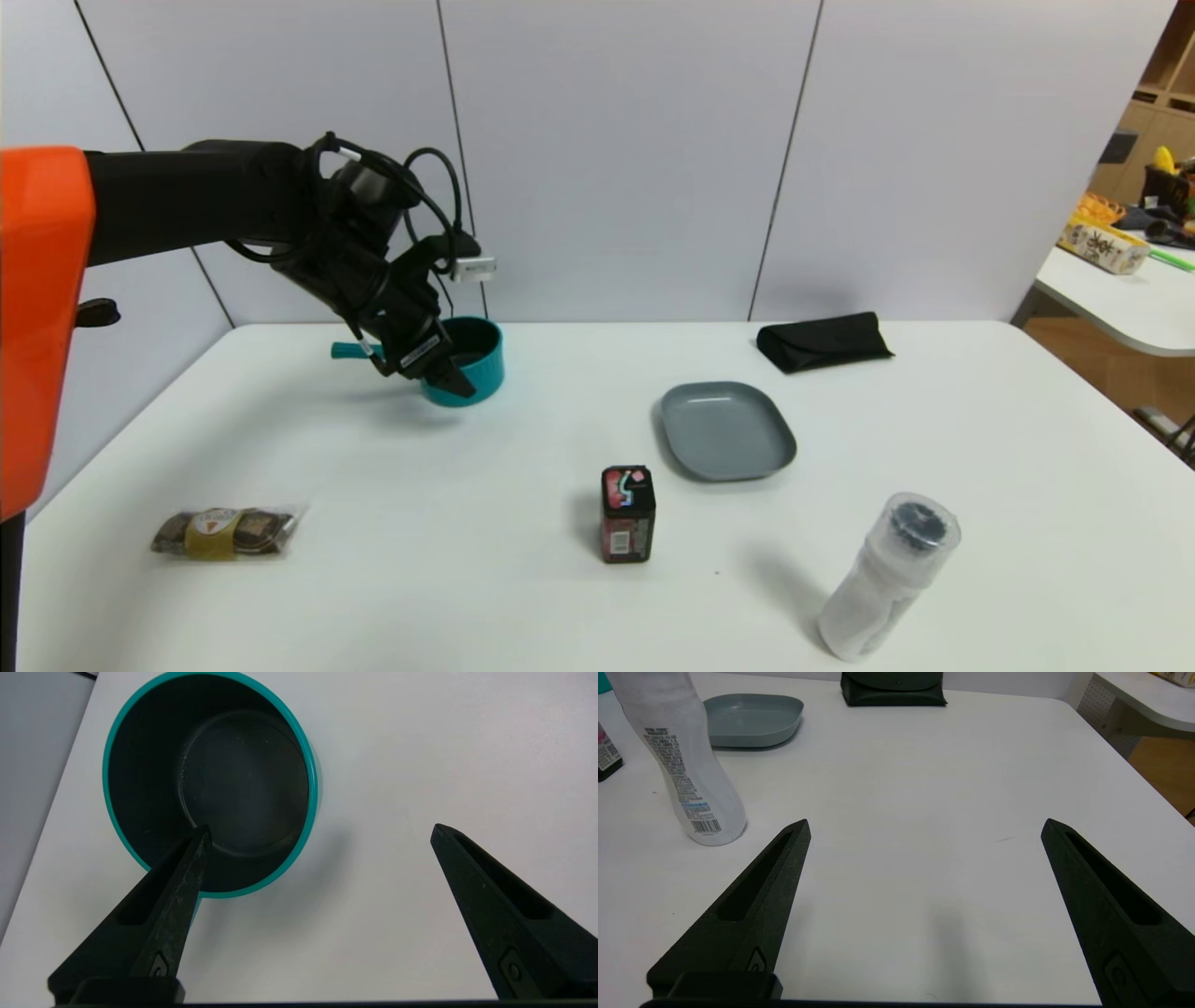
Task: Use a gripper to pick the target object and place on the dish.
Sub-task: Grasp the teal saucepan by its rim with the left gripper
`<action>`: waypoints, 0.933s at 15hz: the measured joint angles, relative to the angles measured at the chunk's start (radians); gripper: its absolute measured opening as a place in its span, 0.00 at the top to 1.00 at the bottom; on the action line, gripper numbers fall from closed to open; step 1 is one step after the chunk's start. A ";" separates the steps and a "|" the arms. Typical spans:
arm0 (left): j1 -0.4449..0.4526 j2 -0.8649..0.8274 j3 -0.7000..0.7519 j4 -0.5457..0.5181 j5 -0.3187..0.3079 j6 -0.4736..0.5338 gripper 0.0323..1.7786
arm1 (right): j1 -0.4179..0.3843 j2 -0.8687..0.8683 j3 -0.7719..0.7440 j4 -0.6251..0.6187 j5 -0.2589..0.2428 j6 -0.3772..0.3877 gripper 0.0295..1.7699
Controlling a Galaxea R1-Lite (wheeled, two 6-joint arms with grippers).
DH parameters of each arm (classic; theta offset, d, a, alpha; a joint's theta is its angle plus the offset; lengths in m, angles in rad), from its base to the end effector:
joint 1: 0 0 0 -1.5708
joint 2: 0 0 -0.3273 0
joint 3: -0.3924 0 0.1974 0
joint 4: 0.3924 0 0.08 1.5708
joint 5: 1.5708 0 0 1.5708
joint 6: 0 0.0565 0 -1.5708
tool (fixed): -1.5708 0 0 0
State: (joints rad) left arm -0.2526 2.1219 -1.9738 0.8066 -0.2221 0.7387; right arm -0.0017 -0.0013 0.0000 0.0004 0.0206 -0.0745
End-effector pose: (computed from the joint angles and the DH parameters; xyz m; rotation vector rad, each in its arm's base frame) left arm 0.4239 -0.1223 0.2163 0.6819 0.7565 -0.7728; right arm -0.0085 0.0012 0.0754 -0.0745 -0.0016 0.0189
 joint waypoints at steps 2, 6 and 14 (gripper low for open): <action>0.005 0.005 -0.001 -0.022 -0.004 0.000 0.05 | 0.000 0.000 0.000 0.000 0.000 0.000 0.03; 0.008 0.013 -0.002 -0.027 -0.007 0.003 0.05 | 0.000 0.000 0.000 0.000 0.000 0.000 0.03; 0.008 0.052 -0.002 -0.013 -0.006 0.123 0.05 | 0.000 0.000 0.000 0.000 0.000 0.000 0.03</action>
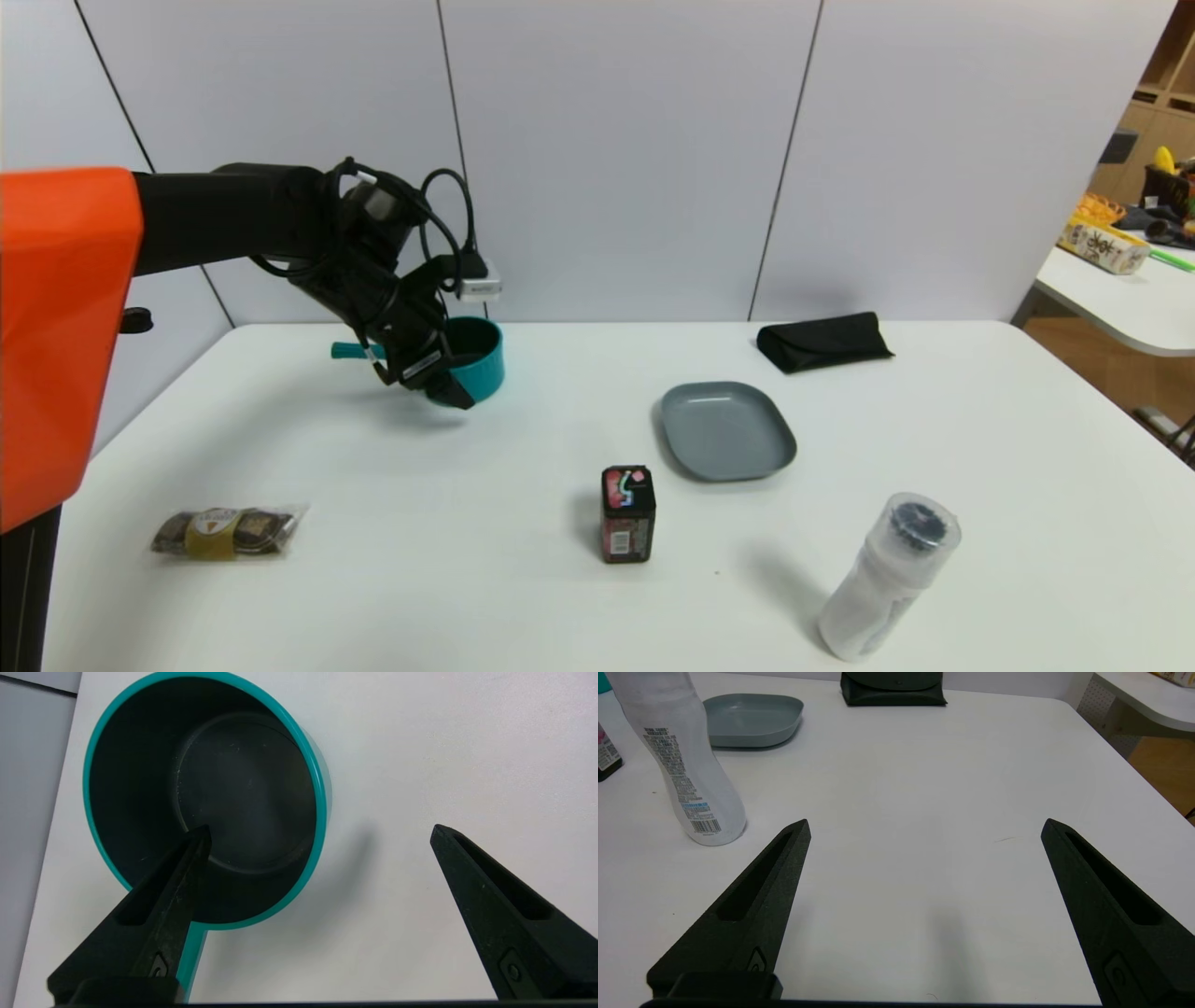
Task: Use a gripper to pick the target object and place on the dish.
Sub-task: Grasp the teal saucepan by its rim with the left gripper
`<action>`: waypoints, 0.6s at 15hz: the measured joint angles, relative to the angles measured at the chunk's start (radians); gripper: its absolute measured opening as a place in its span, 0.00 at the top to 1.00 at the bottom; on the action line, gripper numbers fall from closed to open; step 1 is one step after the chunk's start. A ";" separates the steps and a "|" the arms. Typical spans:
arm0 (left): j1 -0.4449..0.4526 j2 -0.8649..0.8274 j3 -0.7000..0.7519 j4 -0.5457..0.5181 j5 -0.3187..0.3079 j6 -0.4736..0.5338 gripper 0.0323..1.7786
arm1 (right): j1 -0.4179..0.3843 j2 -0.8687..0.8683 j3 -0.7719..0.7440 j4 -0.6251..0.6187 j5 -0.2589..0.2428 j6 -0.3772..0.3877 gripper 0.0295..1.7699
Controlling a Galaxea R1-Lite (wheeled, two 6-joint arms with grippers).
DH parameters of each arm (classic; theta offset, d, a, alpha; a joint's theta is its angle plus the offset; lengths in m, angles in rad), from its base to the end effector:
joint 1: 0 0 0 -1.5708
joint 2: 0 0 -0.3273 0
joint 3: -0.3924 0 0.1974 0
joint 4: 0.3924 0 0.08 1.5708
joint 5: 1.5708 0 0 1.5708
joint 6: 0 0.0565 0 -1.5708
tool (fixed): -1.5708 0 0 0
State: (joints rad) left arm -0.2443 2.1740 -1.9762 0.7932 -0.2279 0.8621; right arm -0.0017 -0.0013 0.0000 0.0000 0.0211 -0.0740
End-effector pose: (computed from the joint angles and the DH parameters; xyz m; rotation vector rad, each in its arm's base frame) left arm 0.4368 -0.1220 0.1947 0.7812 0.7489 -0.8347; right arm -0.0085 0.0012 0.0755 -0.0740 -0.0020 0.0193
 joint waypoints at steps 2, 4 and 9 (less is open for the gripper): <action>0.000 0.010 0.000 0.000 0.001 0.008 0.05 | 0.000 0.000 0.000 0.000 -0.001 -0.001 0.03; 0.002 0.020 0.000 0.000 0.000 0.008 0.05 | 0.000 0.000 0.000 0.000 0.000 0.000 0.03; 0.002 0.050 0.001 0.001 0.001 0.004 0.05 | 0.000 0.000 0.000 0.000 0.000 -0.001 0.03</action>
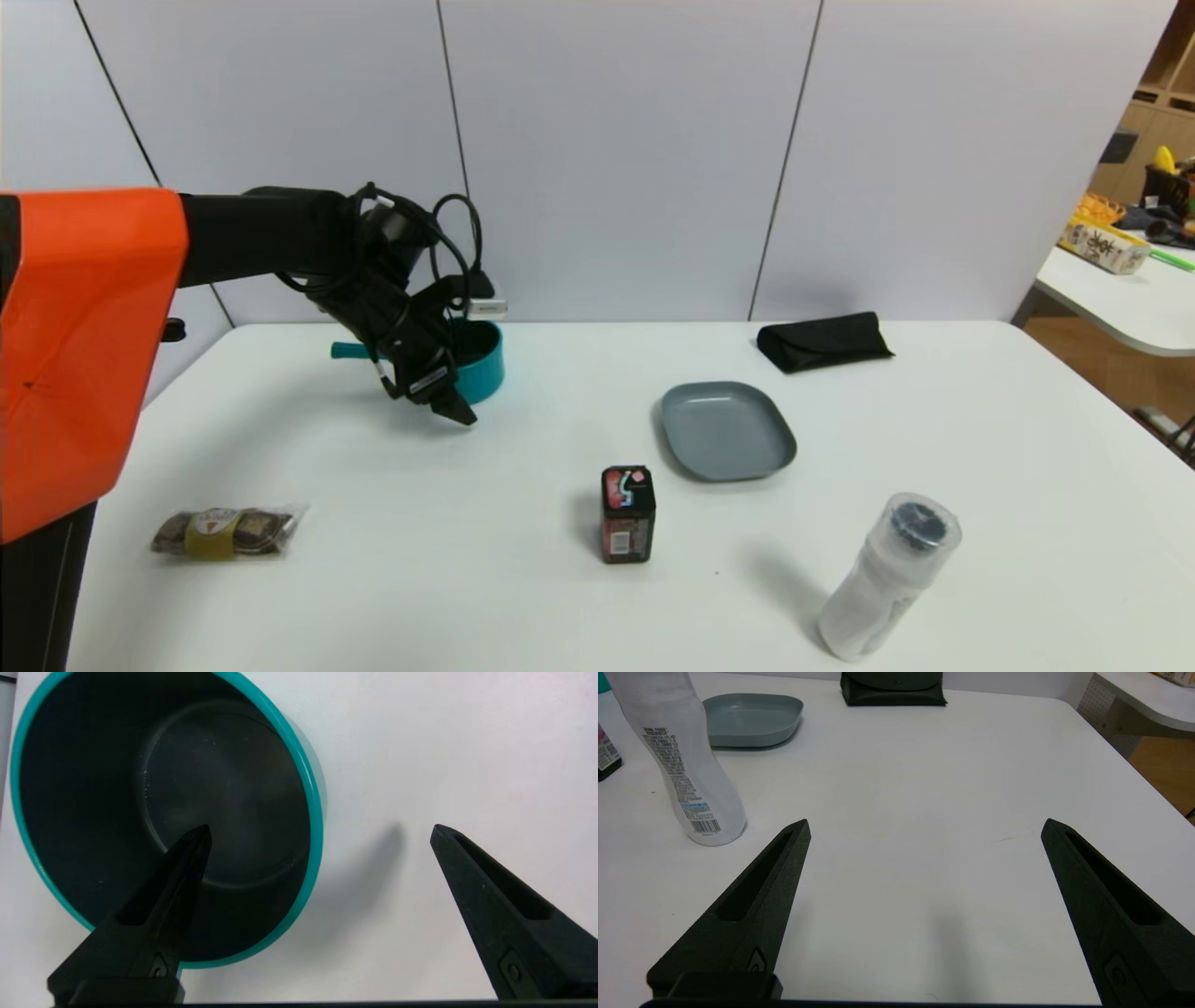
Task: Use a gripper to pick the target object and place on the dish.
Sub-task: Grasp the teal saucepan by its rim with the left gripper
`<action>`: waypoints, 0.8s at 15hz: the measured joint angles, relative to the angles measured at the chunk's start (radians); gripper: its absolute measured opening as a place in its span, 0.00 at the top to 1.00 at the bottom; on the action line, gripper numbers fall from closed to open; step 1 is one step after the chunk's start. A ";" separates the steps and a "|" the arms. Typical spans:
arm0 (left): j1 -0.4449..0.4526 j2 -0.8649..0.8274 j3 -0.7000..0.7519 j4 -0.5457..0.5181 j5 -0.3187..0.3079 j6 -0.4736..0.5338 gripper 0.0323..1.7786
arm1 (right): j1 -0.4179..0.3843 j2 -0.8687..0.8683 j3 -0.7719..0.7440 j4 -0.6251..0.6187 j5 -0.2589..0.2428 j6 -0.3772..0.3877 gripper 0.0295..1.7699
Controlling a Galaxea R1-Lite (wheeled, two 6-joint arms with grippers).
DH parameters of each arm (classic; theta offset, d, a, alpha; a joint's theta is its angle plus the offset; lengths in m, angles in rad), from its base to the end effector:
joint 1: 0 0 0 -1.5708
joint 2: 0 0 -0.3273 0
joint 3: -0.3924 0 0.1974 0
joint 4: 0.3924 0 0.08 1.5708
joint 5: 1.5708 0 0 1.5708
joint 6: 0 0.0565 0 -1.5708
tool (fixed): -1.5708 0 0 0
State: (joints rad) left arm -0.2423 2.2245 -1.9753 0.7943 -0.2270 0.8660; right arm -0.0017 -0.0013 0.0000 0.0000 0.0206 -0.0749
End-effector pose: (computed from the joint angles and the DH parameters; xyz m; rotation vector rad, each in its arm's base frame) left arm 0.4458 -0.1233 0.1713 0.7767 0.7996 -0.8524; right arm -0.0085 0.0012 0.0755 -0.0749 -0.0020 0.0188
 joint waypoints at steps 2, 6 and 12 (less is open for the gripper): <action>0.000 0.007 0.000 0.000 0.001 -0.004 0.05 | 0.000 0.000 0.000 0.000 0.000 0.000 0.03; 0.000 0.012 0.000 0.000 0.001 -0.005 0.40 | 0.000 0.000 0.000 0.000 0.000 0.001 0.03; -0.002 0.010 -0.001 0.002 0.004 -0.009 0.95 | 0.000 0.000 0.000 0.001 0.000 0.000 0.03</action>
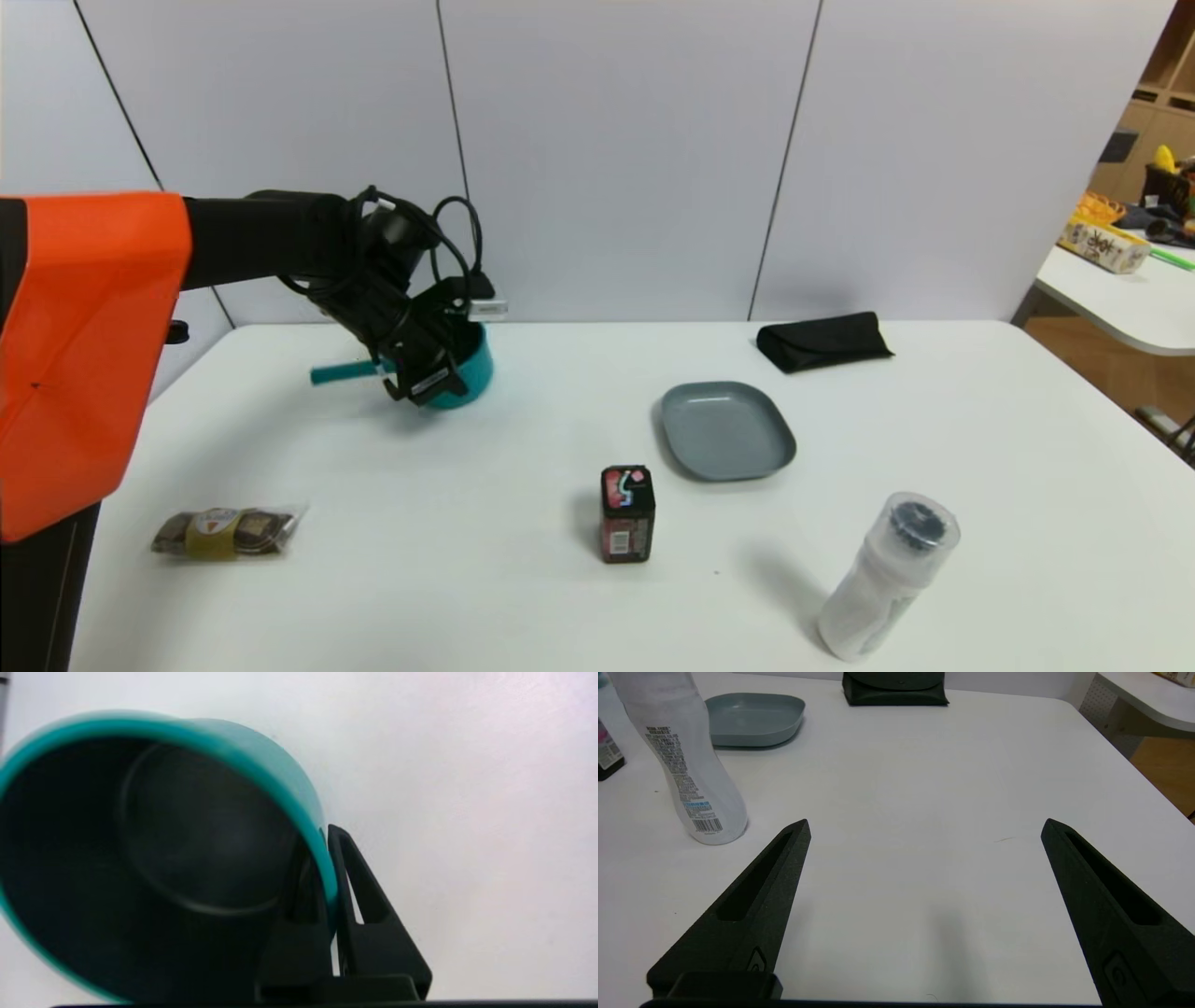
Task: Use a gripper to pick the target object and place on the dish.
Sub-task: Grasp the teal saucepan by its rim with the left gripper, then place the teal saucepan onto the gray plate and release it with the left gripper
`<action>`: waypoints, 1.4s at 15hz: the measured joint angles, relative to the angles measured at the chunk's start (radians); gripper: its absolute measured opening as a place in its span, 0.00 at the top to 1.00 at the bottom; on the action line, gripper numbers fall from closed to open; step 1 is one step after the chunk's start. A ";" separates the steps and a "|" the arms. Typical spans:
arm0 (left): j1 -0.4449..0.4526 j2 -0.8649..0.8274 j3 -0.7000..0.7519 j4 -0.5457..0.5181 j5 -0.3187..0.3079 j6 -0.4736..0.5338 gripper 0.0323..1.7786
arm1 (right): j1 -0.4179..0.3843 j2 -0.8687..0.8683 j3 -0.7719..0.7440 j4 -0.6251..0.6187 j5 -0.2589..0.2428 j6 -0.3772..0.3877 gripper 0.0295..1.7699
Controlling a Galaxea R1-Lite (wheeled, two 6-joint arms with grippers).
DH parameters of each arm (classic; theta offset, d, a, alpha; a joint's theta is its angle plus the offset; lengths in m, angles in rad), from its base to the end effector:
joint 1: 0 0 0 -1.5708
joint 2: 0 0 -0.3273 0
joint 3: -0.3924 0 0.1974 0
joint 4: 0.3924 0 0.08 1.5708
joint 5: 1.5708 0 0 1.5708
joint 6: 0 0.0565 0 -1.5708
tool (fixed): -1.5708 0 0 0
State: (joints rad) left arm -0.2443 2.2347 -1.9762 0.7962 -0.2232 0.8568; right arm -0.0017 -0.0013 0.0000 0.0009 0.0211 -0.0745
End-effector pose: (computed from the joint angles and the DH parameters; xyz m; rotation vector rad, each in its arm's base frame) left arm 0.4472 -0.1244 0.1666 0.7701 0.8148 -0.8507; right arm -0.0085 0.0012 0.0754 -0.0745 -0.0011 0.0194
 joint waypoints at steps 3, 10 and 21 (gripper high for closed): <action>0.000 -0.003 0.000 0.000 -0.001 0.001 0.95 | 0.000 0.000 0.000 -0.001 0.000 0.000 0.03; -0.003 -0.072 0.000 0.052 0.001 0.002 0.95 | 0.000 0.000 0.000 -0.001 0.000 0.000 0.03; -0.278 -0.194 0.001 -0.016 -0.005 -0.004 0.95 | 0.000 0.000 0.000 -0.001 0.000 0.001 0.03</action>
State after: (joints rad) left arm -0.5223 2.0411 -1.9753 0.7806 -0.2279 0.8530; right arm -0.0017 -0.0013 0.0000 0.0000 0.0211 -0.0736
